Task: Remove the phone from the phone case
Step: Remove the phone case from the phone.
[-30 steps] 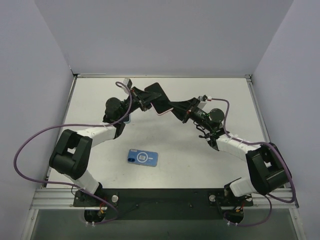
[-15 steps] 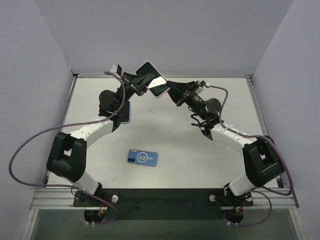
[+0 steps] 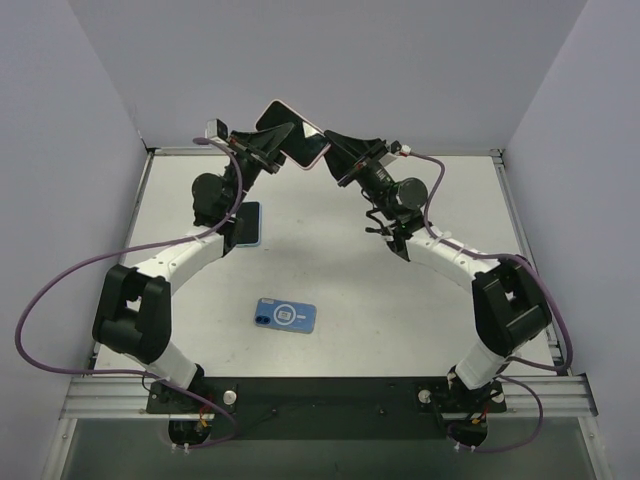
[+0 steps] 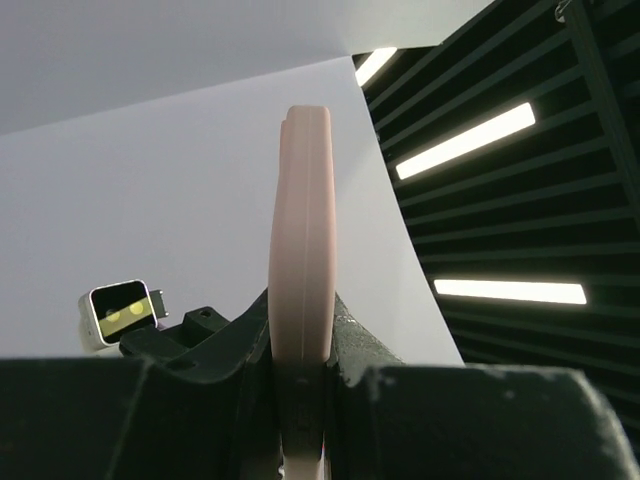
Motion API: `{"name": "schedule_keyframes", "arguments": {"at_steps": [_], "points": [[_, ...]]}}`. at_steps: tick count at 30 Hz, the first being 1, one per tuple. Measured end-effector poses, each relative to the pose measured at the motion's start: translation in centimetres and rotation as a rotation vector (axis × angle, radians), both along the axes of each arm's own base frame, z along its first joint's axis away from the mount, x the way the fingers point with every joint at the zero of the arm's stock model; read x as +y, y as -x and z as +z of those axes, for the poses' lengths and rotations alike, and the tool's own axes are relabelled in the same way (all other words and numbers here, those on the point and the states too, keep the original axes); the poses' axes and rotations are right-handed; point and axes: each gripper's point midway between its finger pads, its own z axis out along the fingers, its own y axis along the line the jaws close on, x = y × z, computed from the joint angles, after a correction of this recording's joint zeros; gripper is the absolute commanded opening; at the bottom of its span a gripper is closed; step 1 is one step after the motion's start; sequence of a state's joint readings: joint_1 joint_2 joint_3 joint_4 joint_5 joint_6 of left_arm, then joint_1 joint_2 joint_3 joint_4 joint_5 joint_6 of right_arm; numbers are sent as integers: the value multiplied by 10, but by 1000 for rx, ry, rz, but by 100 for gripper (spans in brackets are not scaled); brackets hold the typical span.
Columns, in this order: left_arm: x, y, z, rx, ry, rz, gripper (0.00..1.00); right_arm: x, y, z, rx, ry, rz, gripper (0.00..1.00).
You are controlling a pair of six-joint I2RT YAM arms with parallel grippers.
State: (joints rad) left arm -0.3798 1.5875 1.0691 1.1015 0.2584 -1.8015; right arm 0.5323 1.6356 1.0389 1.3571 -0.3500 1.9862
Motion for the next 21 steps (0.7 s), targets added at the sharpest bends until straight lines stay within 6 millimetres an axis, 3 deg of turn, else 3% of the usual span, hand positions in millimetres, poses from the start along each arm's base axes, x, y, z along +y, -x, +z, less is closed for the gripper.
{"name": "schedule_keyframes", "arguments": {"at_steps": [11, 21], "points": [[20, -7, 34, -21, 114, 62, 0, 17, -15, 41, -48, -117, -23, 0], [28, 2, 50, -31, 160, 61, 0, 23, -11, 47, -56, -181, -13, 0]]}}
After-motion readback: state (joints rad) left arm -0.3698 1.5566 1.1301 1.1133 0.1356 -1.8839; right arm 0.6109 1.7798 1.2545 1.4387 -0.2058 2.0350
